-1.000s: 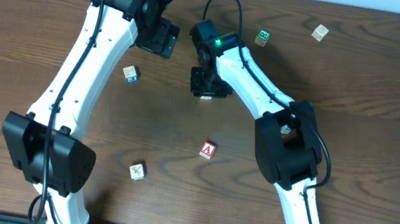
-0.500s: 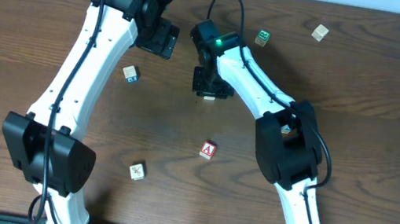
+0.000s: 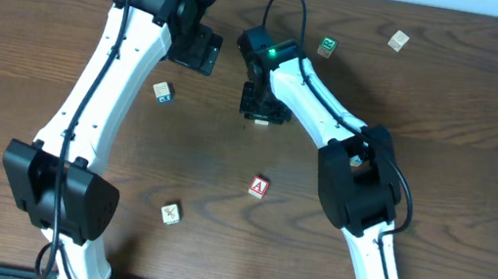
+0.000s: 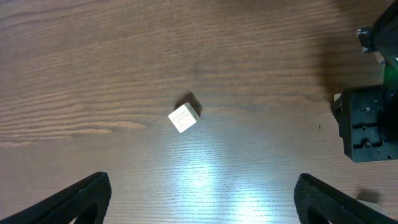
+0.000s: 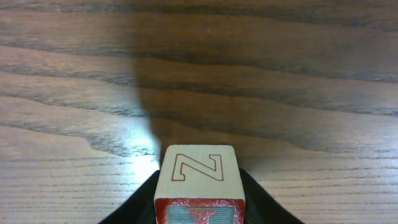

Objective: Spell out Ai2

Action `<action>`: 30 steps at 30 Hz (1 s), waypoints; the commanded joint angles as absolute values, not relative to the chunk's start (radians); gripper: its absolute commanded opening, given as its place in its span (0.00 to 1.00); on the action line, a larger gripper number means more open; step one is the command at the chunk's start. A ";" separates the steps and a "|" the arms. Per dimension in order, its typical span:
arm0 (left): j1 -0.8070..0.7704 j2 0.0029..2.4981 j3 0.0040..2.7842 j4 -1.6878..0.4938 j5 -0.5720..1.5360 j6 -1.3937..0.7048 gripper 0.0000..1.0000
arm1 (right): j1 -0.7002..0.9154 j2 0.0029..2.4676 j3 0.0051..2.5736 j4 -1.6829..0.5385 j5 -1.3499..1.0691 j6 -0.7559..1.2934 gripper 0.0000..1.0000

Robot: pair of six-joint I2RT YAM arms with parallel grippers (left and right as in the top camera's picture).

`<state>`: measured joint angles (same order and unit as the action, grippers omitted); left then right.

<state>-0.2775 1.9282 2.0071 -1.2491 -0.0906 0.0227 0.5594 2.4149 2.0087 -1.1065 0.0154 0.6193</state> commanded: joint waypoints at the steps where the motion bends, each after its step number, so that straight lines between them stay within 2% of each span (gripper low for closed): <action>1: -0.276 1.909 2.007 -1.252 -0.113 0.023 0.95 | 0.549 2.424 2.002 -1.108 0.037 0.639 0.43; 2: -0.276 1.909 2.007 -1.252 -0.113 0.023 0.95 | 0.549 2.424 2.002 -1.108 0.037 0.639 0.58; 6: -0.276 1.909 2.007 -1.252 -0.116 0.023 0.95 | 0.549 2.424 2.003 -1.111 0.037 0.632 0.98; 15: -0.275 1.909 2.007 -1.252 -0.116 0.023 0.95 | 0.550 2.354 2.003 -1.122 0.041 0.624 0.99; 21: -0.275 1.909 2.007 -1.256 -0.116 0.023 0.95 | 0.556 2.217 2.003 -1.246 0.183 0.691 0.99; 30: -0.275 1.909 2.007 -1.288 -0.118 0.023 0.95 | 0.680 2.157 2.000 -1.411 0.060 0.659 0.99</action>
